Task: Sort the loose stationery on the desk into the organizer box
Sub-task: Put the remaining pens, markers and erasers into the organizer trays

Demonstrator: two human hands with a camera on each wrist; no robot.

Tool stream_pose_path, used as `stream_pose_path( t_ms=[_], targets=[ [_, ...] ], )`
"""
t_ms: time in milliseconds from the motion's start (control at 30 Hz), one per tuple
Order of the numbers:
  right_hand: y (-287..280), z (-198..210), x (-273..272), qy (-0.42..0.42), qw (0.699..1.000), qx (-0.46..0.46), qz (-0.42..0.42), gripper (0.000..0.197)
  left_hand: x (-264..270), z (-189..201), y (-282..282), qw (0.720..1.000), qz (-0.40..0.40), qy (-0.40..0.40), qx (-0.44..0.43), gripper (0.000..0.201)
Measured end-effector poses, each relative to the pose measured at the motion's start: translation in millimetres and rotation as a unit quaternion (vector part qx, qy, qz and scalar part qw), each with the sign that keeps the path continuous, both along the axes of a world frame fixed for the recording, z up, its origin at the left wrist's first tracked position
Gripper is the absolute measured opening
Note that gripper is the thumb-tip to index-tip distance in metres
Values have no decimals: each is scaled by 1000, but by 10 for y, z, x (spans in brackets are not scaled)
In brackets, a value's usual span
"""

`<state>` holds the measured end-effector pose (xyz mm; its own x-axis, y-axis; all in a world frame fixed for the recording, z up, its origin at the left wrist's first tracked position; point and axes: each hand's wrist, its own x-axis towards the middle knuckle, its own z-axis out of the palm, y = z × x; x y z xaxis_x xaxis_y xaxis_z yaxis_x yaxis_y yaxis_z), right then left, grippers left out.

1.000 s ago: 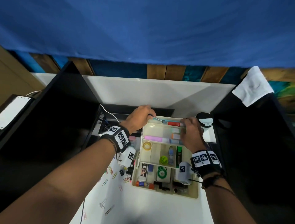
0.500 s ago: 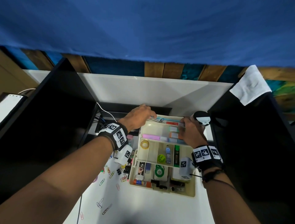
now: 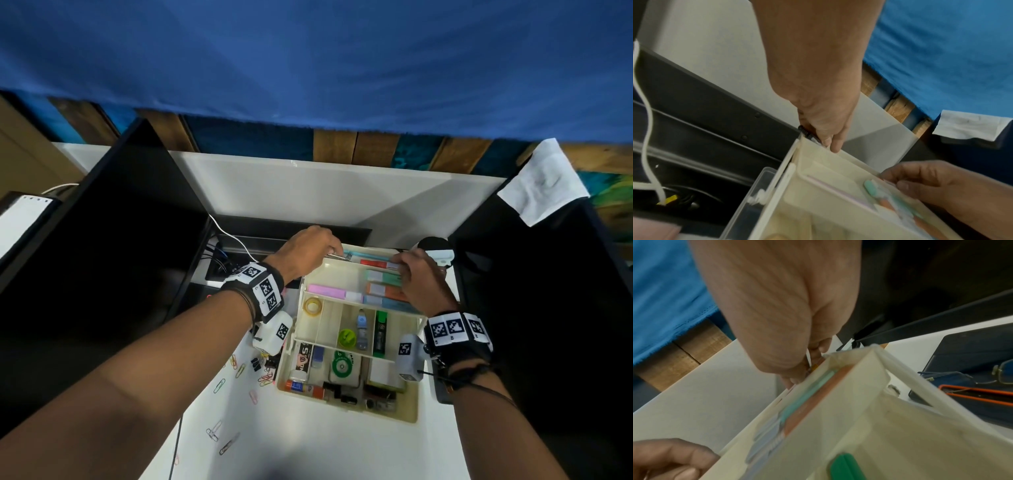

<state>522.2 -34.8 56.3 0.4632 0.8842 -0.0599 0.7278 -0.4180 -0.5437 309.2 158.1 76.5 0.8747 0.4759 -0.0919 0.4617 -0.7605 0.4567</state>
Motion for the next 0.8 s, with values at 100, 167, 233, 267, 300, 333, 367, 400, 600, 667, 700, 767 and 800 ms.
stream_pose_path(
  t_ms=[100,167,233,267,300,333,367,400,600,667,700,767,800],
  targets=[
    [-3,-10,18,-1,1000,17,-5,23,26,-12,-40,999,28,-35,-1,17],
    [-15,4,53,3,1000,14,0,24,22,-7,-67,997,49,-61,9,16],
    [-37,21,80,-3,1000,9,11,24,-1,10,-72,994,67,-79,45,19],
    [-52,27,84,-8,1000,4,15,24,-26,25,-65,991,83,-88,50,19],
    [-66,26,87,-14,1000,0,18,24,-53,41,-49,989,104,-92,42,18],
    [-77,20,86,-18,1000,-1,18,25,-90,52,-22,988,126,-90,20,17],
    [-85,17,78,-19,1000,3,15,25,-129,54,6,986,145,-86,-14,16],
    [-89,13,70,-16,1000,10,11,27,-167,50,31,982,157,-87,-55,14],
    [-102,107,-45,7,997,72,-7,30,-253,-44,33,974,144,-130,-115,16],
    [-123,124,-61,12,997,77,-7,30,-229,-67,32,981,128,-122,-85,12],
    [-133,120,-54,10,997,76,-5,31,-217,-77,34,986,110,-107,-61,13],
    [-149,109,-35,-2,998,65,4,33,-195,-84,5,997,59,-53,1,21],
    [-151,93,-28,-8,998,59,6,34,-180,-88,-18,998,35,-30,31,24]
  ],
)
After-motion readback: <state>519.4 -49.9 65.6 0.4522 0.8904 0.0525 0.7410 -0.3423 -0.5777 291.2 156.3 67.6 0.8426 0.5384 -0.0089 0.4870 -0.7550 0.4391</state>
